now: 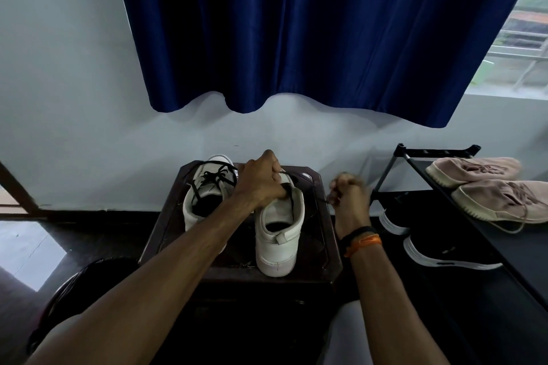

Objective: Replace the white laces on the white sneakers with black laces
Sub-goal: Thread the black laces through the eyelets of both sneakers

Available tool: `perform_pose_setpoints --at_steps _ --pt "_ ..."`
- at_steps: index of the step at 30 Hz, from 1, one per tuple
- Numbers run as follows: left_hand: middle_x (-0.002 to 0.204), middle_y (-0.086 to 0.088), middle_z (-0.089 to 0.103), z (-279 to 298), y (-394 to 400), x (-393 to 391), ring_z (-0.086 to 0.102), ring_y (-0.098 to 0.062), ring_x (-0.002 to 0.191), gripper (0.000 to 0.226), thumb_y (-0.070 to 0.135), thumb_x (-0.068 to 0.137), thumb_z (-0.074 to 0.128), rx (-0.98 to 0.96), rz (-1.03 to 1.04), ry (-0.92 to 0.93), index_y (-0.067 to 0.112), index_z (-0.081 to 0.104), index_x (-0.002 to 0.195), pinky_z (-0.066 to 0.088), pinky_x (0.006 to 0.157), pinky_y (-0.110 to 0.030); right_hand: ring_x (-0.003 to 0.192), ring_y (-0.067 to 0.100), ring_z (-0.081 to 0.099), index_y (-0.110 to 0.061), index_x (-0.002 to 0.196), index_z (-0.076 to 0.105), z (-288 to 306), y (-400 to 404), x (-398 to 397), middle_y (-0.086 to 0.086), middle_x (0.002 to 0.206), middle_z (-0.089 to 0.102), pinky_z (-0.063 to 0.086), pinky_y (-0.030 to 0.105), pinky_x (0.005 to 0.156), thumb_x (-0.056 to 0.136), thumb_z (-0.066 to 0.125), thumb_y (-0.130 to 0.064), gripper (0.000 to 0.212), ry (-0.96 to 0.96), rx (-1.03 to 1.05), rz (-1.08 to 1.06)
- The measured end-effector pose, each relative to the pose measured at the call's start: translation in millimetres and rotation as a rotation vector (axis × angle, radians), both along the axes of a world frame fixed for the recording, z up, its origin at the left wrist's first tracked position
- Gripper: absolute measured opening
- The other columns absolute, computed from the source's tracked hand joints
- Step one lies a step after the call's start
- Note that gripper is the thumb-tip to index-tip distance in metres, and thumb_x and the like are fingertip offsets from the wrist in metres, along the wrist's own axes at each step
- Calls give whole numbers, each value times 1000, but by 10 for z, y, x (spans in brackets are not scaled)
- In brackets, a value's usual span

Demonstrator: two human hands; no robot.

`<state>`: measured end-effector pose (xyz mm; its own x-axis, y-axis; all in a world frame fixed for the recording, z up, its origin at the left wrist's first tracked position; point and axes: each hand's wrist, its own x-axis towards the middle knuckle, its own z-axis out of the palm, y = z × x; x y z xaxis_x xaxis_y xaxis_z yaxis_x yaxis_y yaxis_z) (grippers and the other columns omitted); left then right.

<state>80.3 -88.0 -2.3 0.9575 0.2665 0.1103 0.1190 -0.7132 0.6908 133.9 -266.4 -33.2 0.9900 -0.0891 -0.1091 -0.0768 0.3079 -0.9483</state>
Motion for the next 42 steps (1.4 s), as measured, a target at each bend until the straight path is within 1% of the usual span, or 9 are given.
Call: perform_pose_setpoints --at_steps 7,13,17,20,25,30,35,38,42 --pt "86 5 58 31 -171 -509 57 -14 82 15 18 68 78 49 17 -140 22 67 77 45 74 -29 85 11 69 -22 82 76 -69 85 -72 -7 83 76 53 29 80 89 71 -27 10 -237 -788 393" --pt "125 -1 48 -116 -407 -731 48 -25 113 16 27 76 59 252 118 -172 29 74 82 32 98 -36 87 15 70 -22 77 77 -43 127 18 -5 83 77 55 33 82 86 76 -35 16 -285 -919 454" --pt "108 -5 60 12 -658 -758 57 -28 103 20 21 86 57 374 -22 -297 11 74 90 41 90 -35 86 19 70 -29 73 74 -23 116 68 -1 82 76 55 36 82 87 72 -21 17 -305 -948 469" --pt "109 -5 63 9 -728 -758 59 -22 105 30 35 100 52 170 22 -189 10 66 107 43 84 -28 73 11 67 -32 64 73 -51 75 74 -6 72 74 56 36 78 87 75 -21 25 -306 -847 474" --pt "136 -10 53 -36 -807 -710 49 -28 128 74 47 94 57 490 -22 103 9 30 152 43 99 -40 69 6 65 -27 72 80 -130 32 85 -4 73 76 59 40 79 84 79 -19 14 -294 -751 469" --pt "121 -10 65 -76 -876 -659 63 -29 106 76 36 77 68 660 72 125 8 46 145 49 87 -38 73 13 68 -24 74 80 -118 -84 110 -1 75 76 57 40 79 82 78 -18 10 -231 -655 381" --pt "144 -13 50 -51 -871 -587 47 -35 129 81 33 92 54 566 37 241 14 14 159 35 108 -42 81 11 61 -16 76 76 -76 -342 113 0 82 73 48 27 75 88 67 -4 19 -88 -425 106" --pt "145 -14 49 -34 -874 -590 47 -36 129 80 33 92 54 549 31 260 14 15 159 35 108 -41 92 19 66 -17 64 76 -193 -540 87 1 84 73 50 40 96 79 70 -14 17 31 -303 -59" --pt "143 -12 53 -33 -787 -564 49 -36 128 75 35 94 53 550 -3 255 13 20 157 33 108 -39 98 18 70 -22 78 80 -268 -490 -21 -4 88 78 53 36 93 76 72 -18 9 -38 -506 84"
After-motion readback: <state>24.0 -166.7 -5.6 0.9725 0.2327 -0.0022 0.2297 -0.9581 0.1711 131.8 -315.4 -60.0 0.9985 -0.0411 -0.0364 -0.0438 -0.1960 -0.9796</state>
